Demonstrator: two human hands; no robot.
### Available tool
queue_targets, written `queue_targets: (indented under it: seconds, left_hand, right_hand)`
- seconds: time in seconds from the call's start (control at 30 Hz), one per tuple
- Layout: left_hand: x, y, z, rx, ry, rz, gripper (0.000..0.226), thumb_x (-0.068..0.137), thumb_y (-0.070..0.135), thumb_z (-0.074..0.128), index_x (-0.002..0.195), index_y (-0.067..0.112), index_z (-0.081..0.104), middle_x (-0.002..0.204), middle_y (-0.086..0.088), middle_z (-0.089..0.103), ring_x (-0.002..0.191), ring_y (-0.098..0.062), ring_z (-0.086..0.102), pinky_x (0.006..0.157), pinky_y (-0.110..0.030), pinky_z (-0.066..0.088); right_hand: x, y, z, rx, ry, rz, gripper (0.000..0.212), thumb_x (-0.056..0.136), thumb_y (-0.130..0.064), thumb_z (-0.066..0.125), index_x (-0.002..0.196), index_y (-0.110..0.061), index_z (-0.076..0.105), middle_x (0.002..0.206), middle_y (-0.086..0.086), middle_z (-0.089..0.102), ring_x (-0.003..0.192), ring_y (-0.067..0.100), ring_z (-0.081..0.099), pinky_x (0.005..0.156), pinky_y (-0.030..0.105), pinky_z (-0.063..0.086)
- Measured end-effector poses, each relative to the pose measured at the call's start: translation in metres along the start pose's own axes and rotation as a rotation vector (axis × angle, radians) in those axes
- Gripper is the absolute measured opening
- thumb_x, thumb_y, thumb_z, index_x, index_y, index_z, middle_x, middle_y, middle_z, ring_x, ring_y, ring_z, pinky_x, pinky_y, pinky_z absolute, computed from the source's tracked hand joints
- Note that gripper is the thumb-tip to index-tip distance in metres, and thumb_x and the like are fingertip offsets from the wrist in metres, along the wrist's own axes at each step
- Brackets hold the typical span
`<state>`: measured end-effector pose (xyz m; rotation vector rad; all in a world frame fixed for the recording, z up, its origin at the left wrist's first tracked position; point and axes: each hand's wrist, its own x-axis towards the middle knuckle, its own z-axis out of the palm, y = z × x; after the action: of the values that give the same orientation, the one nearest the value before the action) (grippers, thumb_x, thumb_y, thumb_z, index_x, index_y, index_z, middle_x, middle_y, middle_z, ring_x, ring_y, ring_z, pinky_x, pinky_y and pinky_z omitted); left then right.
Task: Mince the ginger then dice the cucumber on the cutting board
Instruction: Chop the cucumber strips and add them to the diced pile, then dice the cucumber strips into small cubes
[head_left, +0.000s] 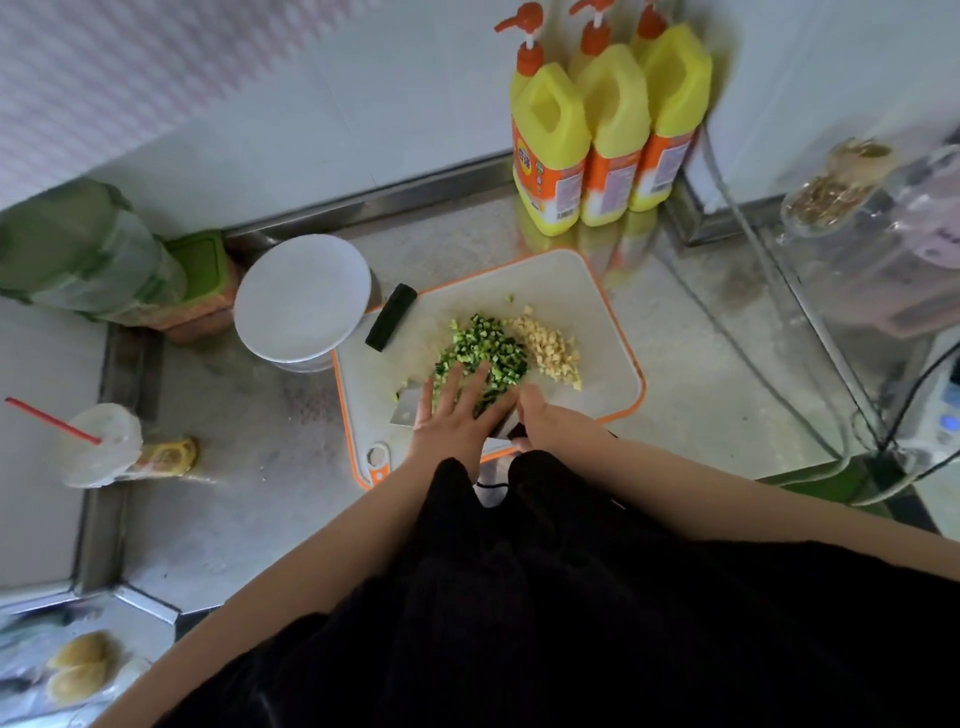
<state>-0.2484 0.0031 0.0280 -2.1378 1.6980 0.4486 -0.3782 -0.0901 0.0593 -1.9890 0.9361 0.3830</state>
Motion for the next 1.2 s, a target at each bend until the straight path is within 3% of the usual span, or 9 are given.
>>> queue_targets:
  seconds: [0.1, 0.2, 0.4, 0.5, 0.63, 0.77, 0.93, 1.13, 1.2]
  left_hand:
    - [0.004, -0.001, 0.002, 0.027, -0.019, -0.025, 0.096, 0.088, 0.049, 0.059, 0.149, 0.046, -0.015, 0.158, 0.001, -0.028, 0.146, -0.031, -0.023, 0.115, -0.058, -0.012]
    - [0.007, 0.0, -0.001, 0.036, -0.031, -0.062, 0.094, 0.092, 0.043, 0.058, 0.148, 0.048, -0.017, 0.158, 0.002, -0.029, 0.146, -0.031, -0.024, 0.114, -0.058, -0.014]
    - [0.009, -0.006, -0.008, 0.03, -0.018, -0.133, 0.08, 0.098, 0.018, 0.043, 0.15, 0.046, -0.01, 0.16, 0.003, -0.023, 0.147, -0.029, -0.021, 0.117, -0.058, -0.005]
    - [0.01, -0.009, -0.008, 0.035, -0.003, -0.137, 0.08, 0.098, 0.018, 0.044, 0.151, 0.044, -0.011, 0.161, 0.003, -0.021, 0.147, -0.029, -0.019, 0.117, -0.058, -0.004]
    - [0.014, -0.025, 0.002, 0.038, 0.033, -0.167, 0.084, 0.096, 0.024, 0.047, 0.151, 0.042, -0.013, 0.161, 0.002, -0.02, 0.148, -0.032, -0.017, 0.116, -0.06, -0.005]
    - [0.015, -0.038, 0.0, 0.044, 0.0, -0.179, 0.085, 0.093, 0.017, 0.045, 0.152, 0.038, -0.014, 0.161, 0.001, -0.02, 0.147, -0.033, -0.018, 0.116, -0.06, -0.006]
    - [0.019, -0.043, 0.0, 0.029, 0.011, -0.194, 0.082, 0.094, 0.009, 0.039, 0.153, 0.033, -0.012, 0.161, 0.002, -0.02, 0.147, -0.032, -0.019, 0.117, -0.059, -0.007]
    - [0.024, -0.046, 0.001, -0.022, -0.018, -0.237, 0.087, 0.092, 0.015, 0.046, 0.154, 0.027, -0.013, 0.16, 0.004, -0.023, 0.147, -0.029, -0.021, 0.117, -0.057, -0.008]
    - [0.024, -0.047, 0.001, -0.06, 0.0, -0.228, 0.07, 0.098, 0.022, 0.039, 0.156, 0.024, -0.001, 0.161, 0.005, -0.02, 0.148, -0.027, -0.019, 0.116, -0.055, -0.008]
  right_hand:
    - [0.001, 0.007, 0.003, -0.102, -0.032, -0.005, 0.052, 0.098, -0.026, 0.051, 0.135, 0.002, 0.026, 0.103, 0.021, 0.061, 0.1, 0.034, 0.061, 0.069, 0.031, 0.034]
    - [0.0, 0.014, -0.001, -0.179, -0.013, -0.04, 0.051, 0.098, -0.026, 0.052, 0.134, 0.001, 0.027, 0.11, 0.022, 0.061, 0.101, 0.034, 0.061, 0.068, 0.032, 0.035]
    - [-0.009, 0.025, -0.005, -0.256, 0.075, -0.128, 0.028, 0.095, -0.027, 0.054, 0.107, -0.011, 0.033, 0.088, 0.01, 0.056, 0.088, 0.033, 0.061, 0.066, 0.034, 0.038]
    - [-0.01, 0.03, -0.006, -0.274, 0.128, -0.153, 0.028, 0.095, -0.028, 0.053, 0.106, -0.01, 0.034, 0.085, 0.007, 0.056, 0.076, 0.03, 0.057, 0.062, 0.033, 0.039]
    - [-0.012, 0.039, -0.007, -0.271, 0.205, -0.162, 0.027, 0.096, -0.029, 0.053, 0.102, -0.012, 0.033, 0.068, -0.006, 0.041, 0.065, 0.021, 0.048, 0.061, 0.034, 0.042]
    - [-0.016, 0.051, -0.006, -0.251, 0.277, -0.145, 0.027, 0.094, -0.03, 0.054, 0.103, -0.012, 0.035, 0.077, -0.001, 0.05, 0.069, 0.024, 0.055, 0.057, 0.032, 0.037]
    - [-0.021, 0.061, -0.007, -0.229, 0.318, -0.153, 0.028, 0.094, -0.03, 0.054, 0.098, -0.016, 0.03, 0.075, -0.001, 0.05, 0.061, 0.019, 0.047, 0.05, 0.029, 0.029]
    - [-0.023, 0.072, -0.007, -0.173, 0.361, -0.128, 0.026, 0.095, -0.029, 0.053, 0.107, -0.012, 0.039, 0.082, 0.001, 0.056, 0.064, 0.022, 0.053, 0.055, 0.03, 0.035]
    - [-0.023, 0.075, -0.008, -0.1, 0.387, -0.126, 0.026, 0.095, -0.028, 0.052, 0.112, -0.012, 0.04, 0.091, 0.004, 0.062, 0.075, 0.027, 0.062, 0.057, 0.031, 0.039]
